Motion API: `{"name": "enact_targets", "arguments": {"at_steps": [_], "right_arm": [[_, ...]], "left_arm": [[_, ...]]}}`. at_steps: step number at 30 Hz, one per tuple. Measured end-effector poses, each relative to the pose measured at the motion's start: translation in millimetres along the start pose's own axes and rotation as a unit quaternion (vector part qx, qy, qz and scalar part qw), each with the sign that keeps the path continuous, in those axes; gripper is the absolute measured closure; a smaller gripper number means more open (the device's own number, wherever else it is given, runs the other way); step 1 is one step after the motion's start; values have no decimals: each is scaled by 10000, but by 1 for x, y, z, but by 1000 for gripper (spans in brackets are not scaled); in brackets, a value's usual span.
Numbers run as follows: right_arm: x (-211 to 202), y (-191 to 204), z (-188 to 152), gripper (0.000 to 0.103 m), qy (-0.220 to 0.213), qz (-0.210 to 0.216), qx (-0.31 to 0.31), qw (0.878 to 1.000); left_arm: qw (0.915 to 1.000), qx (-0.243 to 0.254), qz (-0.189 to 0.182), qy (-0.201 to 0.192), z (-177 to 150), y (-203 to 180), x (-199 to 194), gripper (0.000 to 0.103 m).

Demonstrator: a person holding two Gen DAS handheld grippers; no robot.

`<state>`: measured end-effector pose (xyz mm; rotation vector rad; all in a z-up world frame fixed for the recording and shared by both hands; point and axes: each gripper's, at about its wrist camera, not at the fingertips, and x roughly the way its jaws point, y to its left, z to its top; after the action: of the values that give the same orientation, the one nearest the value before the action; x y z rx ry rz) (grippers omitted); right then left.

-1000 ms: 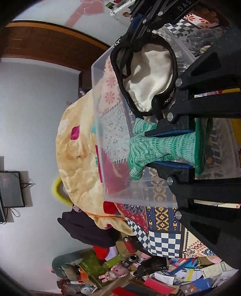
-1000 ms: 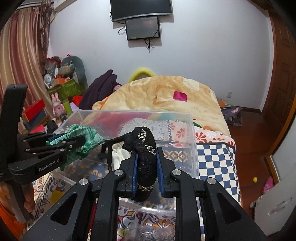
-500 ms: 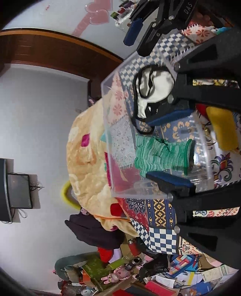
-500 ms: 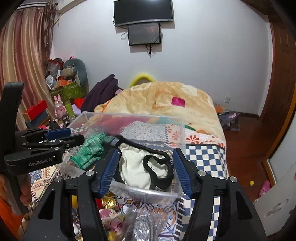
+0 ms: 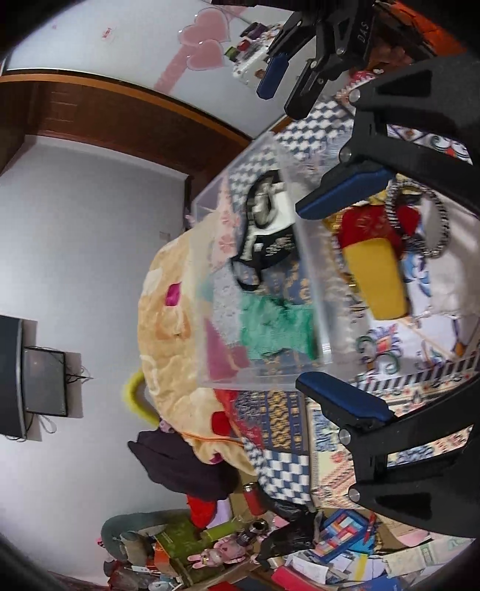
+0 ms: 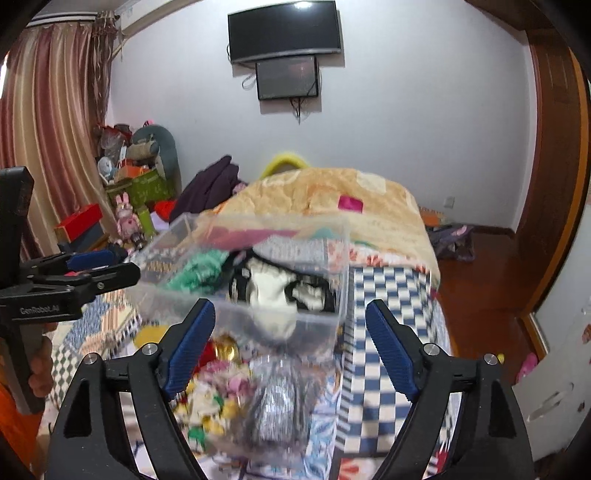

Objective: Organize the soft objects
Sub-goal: 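Grasp the yellow sponge with the left tool while the right tool grasps the bagged silver scrubber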

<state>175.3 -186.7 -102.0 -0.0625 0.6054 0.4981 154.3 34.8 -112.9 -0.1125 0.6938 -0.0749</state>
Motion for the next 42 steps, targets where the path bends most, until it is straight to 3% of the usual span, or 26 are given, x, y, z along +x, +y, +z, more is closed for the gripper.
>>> {"name": "enact_targets", "arguments": {"at_steps": [10, 14, 18, 22, 32, 42], "right_arm": [[32, -1, -42, 22, 772, -24, 134, 9969], [32, -6, -54, 24, 884, -44, 207, 9959], [30, -21, -64, 42, 965, 124, 535, 9938], [24, -21, -66, 67, 947, 233, 550, 9937], [2, -15, -64, 73, 776, 92, 340, 9964], [-34, -2, -26, 73, 63, 144, 120, 9998]], "left_arm": [[9977, -35, -22, 677, -41, -7, 30, 18], [9966, -111, -18, 813, -48, -7, 40, 18], [9959, -161, -76, 887, -52, -6, 45, 27], [9948, -205, -174, 981, -57, -6, 49, 42], [9977, -54, -7, 670, -60, -11, 24, 44], [9997, -225, -13, 53, -30, 3, -18, 44]]}}
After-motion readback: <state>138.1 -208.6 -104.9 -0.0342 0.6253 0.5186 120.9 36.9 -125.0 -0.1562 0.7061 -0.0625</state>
